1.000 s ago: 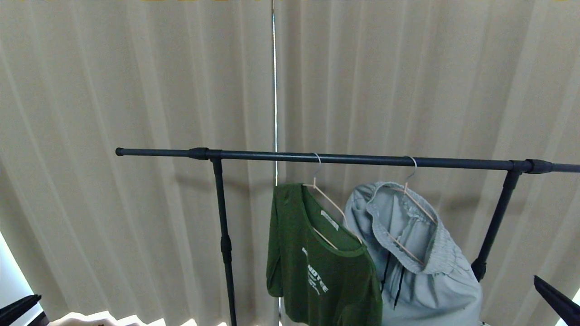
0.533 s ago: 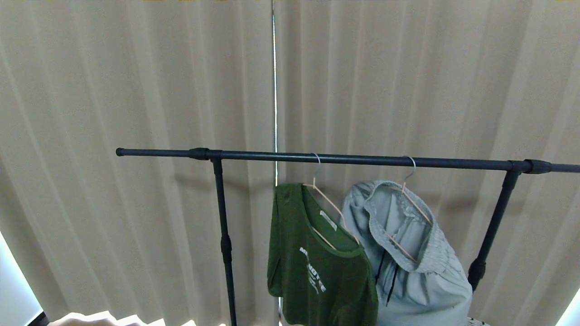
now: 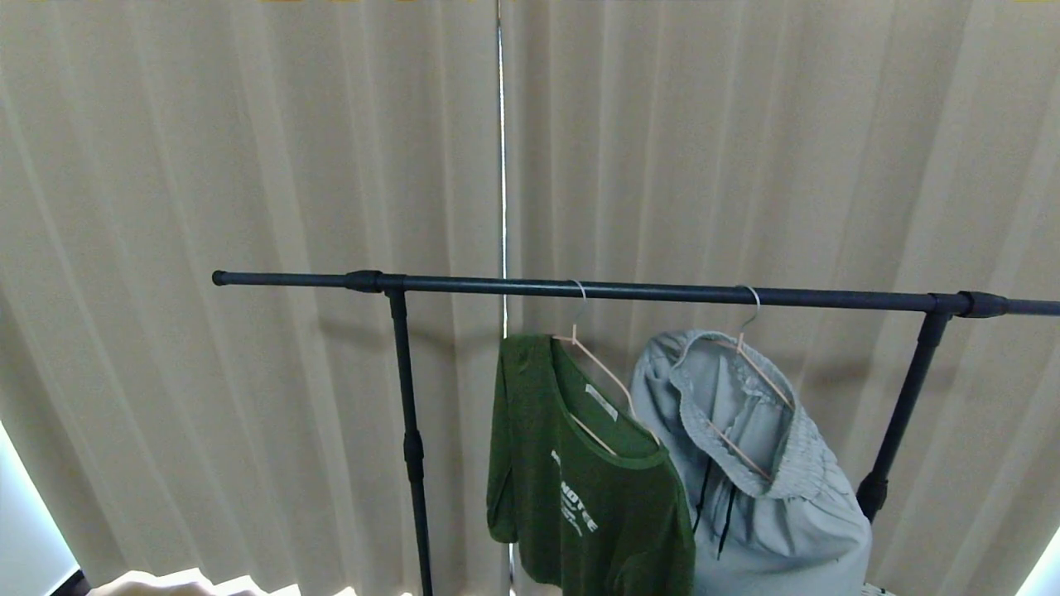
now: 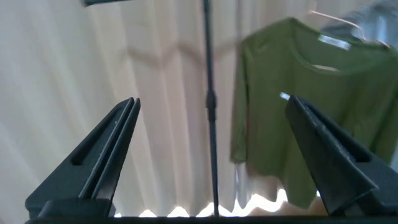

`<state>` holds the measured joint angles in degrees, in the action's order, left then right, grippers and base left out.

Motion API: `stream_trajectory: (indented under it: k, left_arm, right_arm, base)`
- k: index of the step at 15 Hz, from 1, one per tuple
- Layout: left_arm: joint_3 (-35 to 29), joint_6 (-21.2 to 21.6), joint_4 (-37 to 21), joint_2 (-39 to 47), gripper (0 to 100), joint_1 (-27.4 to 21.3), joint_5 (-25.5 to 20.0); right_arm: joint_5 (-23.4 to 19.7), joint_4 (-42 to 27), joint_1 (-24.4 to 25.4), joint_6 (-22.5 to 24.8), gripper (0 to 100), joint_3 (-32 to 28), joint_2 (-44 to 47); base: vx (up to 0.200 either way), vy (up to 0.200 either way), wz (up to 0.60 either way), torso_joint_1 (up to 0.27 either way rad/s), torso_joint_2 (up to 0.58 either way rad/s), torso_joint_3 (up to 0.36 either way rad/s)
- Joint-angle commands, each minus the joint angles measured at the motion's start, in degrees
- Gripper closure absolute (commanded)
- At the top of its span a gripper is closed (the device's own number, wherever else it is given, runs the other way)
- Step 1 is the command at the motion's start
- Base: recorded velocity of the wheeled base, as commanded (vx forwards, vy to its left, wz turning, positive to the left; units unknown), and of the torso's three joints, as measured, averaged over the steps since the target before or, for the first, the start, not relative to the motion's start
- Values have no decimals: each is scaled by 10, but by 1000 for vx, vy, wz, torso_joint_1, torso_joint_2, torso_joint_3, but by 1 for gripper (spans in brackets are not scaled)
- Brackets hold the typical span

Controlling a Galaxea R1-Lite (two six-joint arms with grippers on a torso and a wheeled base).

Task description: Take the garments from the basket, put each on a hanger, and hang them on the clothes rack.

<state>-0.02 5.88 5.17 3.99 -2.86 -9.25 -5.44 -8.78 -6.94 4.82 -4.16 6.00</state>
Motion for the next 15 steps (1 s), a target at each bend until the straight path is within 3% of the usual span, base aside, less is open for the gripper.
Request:
stream_trajectory:
  k: [1, 4, 6, 15]
  left_arm:
    - [0, 1, 1, 0, 0, 0, -2]
    - [0, -16, 1, -1, 0, 1, 10]
    - [0, -28, 1, -40, 0, 28, 35]
    - [0, -30, 1, -40, 0, 27, 38]
  right_arm:
    - [0, 1, 2, -5, 0, 5, -7]
    - [1, 1, 2, -4, 0, 5, -6]
    - [-1, 1, 3, -8, 0, 5, -6]
    - [7, 2, 3, -10, 0, 6, -6]
  base:
    - [0, 0, 0, 0, 0, 0]
    - [0, 0, 0, 0, 0, 0]
    - [0, 0, 0, 0, 0, 0]
    - [0, 0, 0, 0, 0, 0]
